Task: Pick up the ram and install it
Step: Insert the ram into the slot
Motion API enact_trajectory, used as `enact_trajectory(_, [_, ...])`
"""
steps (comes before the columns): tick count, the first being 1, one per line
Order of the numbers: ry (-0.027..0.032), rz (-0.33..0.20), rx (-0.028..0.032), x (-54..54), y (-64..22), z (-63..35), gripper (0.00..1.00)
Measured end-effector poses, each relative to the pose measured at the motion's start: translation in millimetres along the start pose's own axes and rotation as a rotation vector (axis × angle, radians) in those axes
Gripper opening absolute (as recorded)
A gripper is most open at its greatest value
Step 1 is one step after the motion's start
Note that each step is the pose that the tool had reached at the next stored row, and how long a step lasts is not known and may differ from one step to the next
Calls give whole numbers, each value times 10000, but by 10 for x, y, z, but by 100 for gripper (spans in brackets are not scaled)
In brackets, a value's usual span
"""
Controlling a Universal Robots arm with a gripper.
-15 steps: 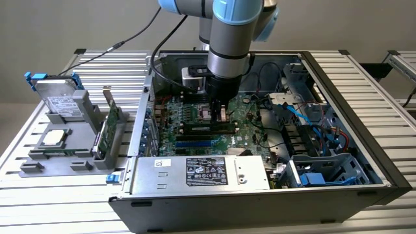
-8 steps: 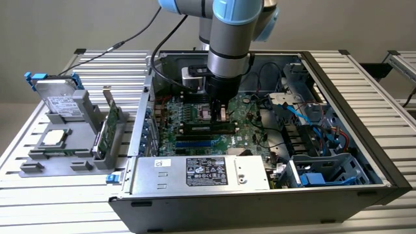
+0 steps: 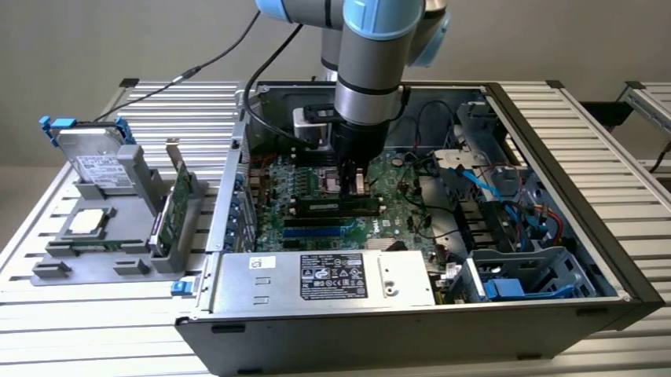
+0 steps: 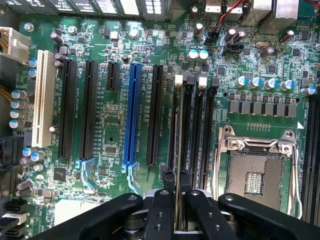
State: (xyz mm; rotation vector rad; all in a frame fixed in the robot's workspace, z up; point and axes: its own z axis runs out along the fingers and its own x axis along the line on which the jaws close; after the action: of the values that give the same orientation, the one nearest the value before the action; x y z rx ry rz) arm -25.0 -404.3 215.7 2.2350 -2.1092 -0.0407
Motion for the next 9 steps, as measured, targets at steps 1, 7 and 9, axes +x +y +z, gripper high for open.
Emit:
enact_trajectory(1, [0, 0, 0, 0, 0, 0, 14])
enact_trajectory(7, [-2, 0, 1, -2, -1, 3, 34])
enact_trajectory(9, [-1, 0, 0, -1, 0, 3, 39])
